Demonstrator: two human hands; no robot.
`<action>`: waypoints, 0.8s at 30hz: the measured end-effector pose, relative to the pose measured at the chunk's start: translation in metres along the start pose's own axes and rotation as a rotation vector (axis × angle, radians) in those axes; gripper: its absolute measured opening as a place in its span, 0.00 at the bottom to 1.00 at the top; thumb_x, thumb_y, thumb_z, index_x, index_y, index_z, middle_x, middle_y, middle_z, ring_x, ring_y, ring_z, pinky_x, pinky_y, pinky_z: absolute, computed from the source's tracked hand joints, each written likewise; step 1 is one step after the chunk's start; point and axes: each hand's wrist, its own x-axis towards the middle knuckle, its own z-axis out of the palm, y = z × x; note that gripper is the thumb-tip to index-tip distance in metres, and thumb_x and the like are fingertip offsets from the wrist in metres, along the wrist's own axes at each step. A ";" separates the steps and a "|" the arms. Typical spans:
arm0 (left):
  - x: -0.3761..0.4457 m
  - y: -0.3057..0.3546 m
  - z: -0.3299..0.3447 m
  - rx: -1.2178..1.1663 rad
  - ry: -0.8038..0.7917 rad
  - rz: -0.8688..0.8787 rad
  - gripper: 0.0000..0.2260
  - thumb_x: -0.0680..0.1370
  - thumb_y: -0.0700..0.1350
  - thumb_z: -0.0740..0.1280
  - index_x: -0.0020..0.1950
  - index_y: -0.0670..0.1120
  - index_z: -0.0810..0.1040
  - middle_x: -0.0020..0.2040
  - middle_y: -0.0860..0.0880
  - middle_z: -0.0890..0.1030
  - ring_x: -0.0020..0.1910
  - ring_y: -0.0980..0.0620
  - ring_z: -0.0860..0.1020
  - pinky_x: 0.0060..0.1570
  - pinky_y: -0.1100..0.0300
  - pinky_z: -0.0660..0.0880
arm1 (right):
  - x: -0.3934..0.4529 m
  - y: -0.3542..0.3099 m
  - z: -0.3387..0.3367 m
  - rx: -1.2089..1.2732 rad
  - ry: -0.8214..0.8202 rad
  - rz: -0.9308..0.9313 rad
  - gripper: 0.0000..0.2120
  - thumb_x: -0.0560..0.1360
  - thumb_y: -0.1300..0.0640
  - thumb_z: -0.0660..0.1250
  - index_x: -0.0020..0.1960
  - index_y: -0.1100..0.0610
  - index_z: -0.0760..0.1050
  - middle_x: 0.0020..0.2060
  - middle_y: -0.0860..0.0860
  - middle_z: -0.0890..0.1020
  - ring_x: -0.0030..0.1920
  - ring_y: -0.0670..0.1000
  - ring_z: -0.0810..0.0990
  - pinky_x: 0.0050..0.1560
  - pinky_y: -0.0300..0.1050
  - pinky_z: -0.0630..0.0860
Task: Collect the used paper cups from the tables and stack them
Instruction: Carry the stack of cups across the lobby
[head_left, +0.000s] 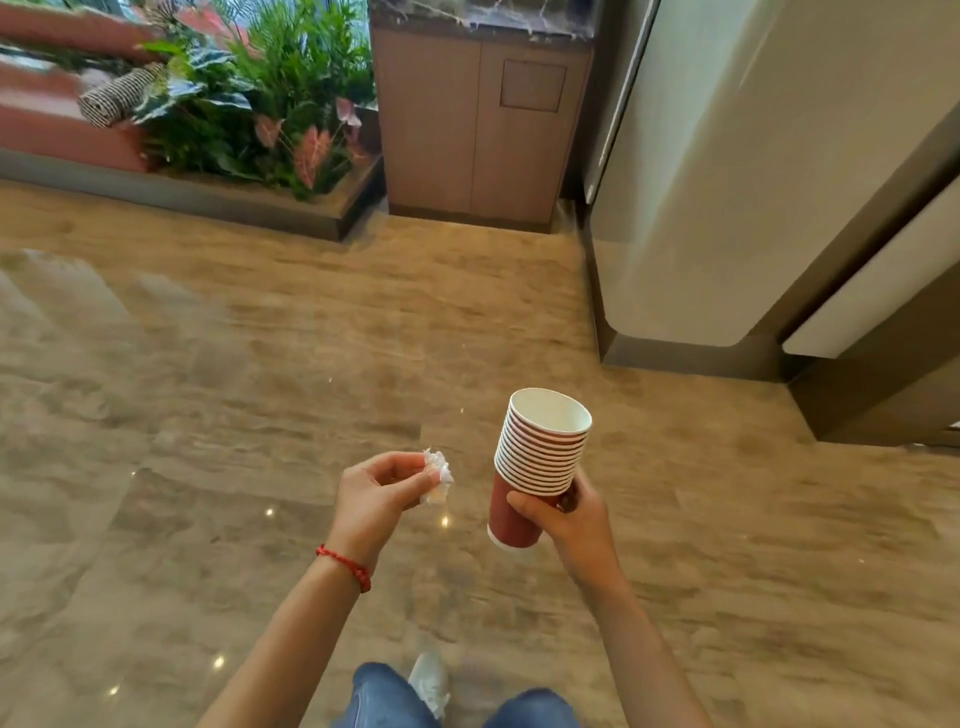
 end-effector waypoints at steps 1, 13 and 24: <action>0.020 0.007 0.002 -0.001 -0.004 -0.004 0.05 0.67 0.39 0.75 0.34 0.49 0.84 0.34 0.52 0.85 0.33 0.60 0.80 0.31 0.70 0.75 | 0.019 -0.005 0.005 0.010 0.003 -0.001 0.21 0.63 0.70 0.75 0.52 0.58 0.75 0.42 0.47 0.84 0.44 0.42 0.82 0.41 0.34 0.76; 0.269 0.069 0.068 0.005 -0.030 -0.002 0.06 0.66 0.37 0.76 0.33 0.48 0.84 0.34 0.53 0.84 0.32 0.61 0.80 0.30 0.71 0.74 | 0.274 -0.035 0.013 0.016 0.032 -0.018 0.21 0.62 0.70 0.76 0.52 0.57 0.76 0.42 0.47 0.85 0.44 0.43 0.82 0.42 0.35 0.77; 0.517 0.161 0.154 0.018 -0.025 0.016 0.05 0.67 0.38 0.75 0.41 0.44 0.84 0.38 0.51 0.85 0.36 0.59 0.81 0.32 0.69 0.75 | 0.554 -0.105 0.003 0.007 0.005 -0.033 0.23 0.62 0.70 0.76 0.53 0.56 0.75 0.45 0.49 0.83 0.44 0.42 0.82 0.42 0.35 0.77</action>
